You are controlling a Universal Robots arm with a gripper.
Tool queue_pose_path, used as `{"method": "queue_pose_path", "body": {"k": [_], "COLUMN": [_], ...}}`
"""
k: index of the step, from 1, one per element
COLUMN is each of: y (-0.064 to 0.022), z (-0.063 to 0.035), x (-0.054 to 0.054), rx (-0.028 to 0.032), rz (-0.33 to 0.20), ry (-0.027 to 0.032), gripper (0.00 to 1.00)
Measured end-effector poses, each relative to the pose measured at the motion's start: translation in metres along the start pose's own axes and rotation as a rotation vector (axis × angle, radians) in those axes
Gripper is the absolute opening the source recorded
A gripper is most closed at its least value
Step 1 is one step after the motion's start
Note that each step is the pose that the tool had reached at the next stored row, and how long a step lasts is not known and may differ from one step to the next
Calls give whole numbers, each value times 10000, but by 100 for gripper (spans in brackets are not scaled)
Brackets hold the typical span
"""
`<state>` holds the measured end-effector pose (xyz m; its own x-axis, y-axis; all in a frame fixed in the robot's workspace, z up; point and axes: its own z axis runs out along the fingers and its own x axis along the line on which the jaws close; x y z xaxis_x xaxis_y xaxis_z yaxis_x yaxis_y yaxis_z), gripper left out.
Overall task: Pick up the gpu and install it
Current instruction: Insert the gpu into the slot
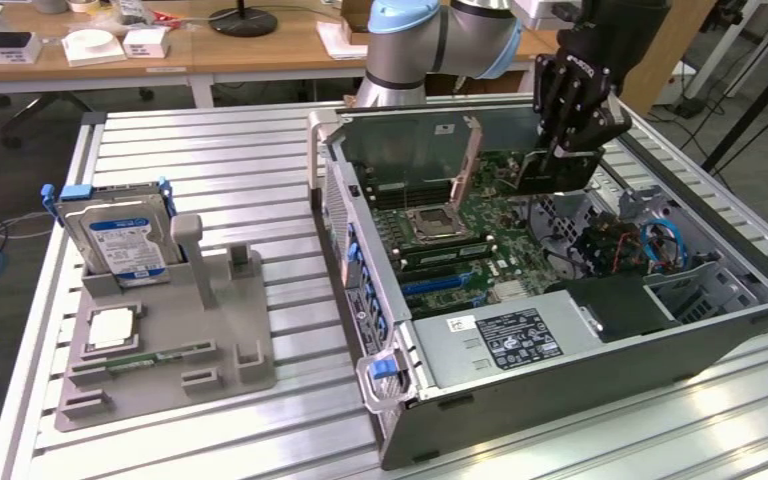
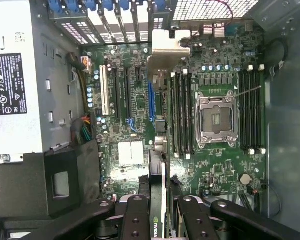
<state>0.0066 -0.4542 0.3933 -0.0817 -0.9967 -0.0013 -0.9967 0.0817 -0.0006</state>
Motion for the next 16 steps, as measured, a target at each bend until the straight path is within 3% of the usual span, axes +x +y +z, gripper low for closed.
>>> {"method": "queue_pose_path", "body": {"k": [16], "y": [0], "z": [28], "x": [0], "rx": [1], "rz": [-49], "ry": [-1], "gripper": [26]}}
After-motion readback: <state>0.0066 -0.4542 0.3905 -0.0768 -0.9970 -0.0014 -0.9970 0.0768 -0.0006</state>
